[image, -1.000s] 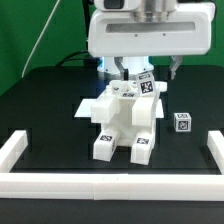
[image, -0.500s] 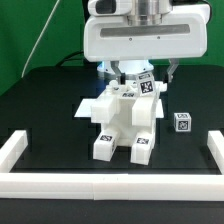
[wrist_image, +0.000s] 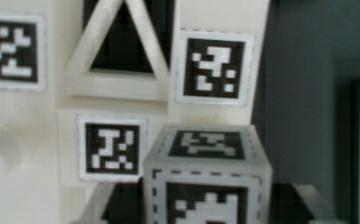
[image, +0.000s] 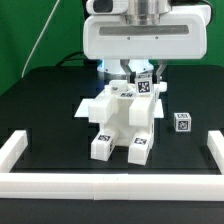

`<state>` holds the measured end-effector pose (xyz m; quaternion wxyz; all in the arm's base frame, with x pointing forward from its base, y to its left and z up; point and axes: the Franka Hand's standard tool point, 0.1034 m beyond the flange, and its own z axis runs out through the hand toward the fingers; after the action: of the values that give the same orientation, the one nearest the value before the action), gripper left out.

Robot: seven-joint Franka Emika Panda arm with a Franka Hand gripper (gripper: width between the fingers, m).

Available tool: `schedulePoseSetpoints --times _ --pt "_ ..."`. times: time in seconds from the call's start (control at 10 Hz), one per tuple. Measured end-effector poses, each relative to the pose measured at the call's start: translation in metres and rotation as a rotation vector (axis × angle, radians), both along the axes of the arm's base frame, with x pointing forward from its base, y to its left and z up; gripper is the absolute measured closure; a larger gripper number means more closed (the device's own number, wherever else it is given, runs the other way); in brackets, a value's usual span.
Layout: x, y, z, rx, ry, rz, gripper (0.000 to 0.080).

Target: Assemble chair

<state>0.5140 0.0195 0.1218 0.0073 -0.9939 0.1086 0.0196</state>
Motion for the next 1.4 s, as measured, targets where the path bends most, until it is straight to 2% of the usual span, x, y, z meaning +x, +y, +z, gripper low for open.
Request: schedulePoseSetpoints --times 0.6,1.1,1.2,1.3,1.4 --pt "-0.0001 0.0001 -0.0002 -0.013 0.007 -0.362 0.0514" --pt "0.0039 0.0002 -0.0008 -0.026 0.015 -0.958 0.0514" --pt "0.0040 0.0003 -0.0008 -0.026 0.015 -0.959 0.0514" --pt "0.0039 0.0004 -0.0011 -0.026 0.015 -0.946 0.0443" --pt "0.0037 0.0004 -0.0015 -0.025 0.015 -0.918 0.0443"
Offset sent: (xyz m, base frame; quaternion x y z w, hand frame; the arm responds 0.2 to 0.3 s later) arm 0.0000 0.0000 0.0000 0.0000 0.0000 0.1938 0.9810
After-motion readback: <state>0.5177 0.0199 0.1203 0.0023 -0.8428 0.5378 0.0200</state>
